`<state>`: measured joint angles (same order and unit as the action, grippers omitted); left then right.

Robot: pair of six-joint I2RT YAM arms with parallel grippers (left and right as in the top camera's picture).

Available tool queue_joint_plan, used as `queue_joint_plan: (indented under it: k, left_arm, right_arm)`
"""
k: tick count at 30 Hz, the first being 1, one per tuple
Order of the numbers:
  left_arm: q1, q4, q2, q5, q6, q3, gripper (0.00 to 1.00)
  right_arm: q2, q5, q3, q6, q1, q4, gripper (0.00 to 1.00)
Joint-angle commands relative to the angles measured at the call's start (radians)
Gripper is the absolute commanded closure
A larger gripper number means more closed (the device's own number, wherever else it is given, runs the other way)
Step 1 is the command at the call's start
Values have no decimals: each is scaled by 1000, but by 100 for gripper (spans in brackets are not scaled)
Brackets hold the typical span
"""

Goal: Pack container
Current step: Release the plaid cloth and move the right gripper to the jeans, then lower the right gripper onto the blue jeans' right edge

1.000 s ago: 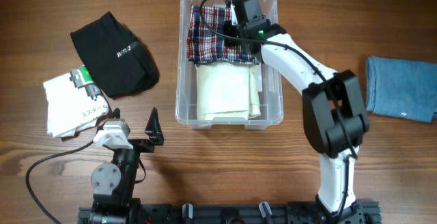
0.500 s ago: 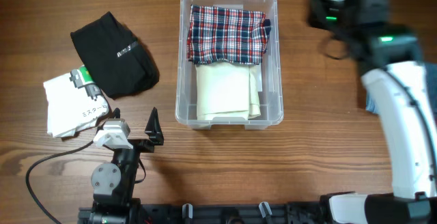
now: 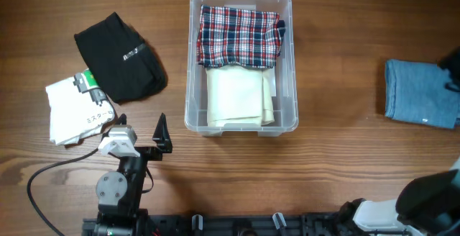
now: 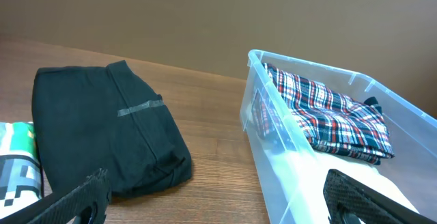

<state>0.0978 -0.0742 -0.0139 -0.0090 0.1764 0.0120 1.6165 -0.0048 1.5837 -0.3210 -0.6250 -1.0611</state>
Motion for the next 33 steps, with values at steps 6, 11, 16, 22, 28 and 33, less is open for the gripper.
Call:
queue_joint_plan:
  k: [6, 11, 16, 22, 28, 33]
  left_arm:
    - [-6, 2, 4, 9, -16, -6, 0]
    - [-6, 2, 5, 9, -16, -6, 0]
    - [-6, 2, 5, 9, -16, -6, 0]
    - [-6, 2, 5, 9, -16, -6, 0]
    - [-6, 2, 5, 9, -16, -6, 0]
    - [-6, 2, 5, 9, -16, -6, 0]
  right_arm:
    - [50, -38, -207, 6, -142, 142, 38]
    - [50, -62, -381, 3, -145, 327, 33]
    - [54, -133, -450, 10, -145, 452, 69]
    - [76, -118, -450, 21, -145, 521, 96]
    - [95, -87, -449, 33, -145, 635, 96]
    - [95, -30, -449, 33, -145, 733, 96]
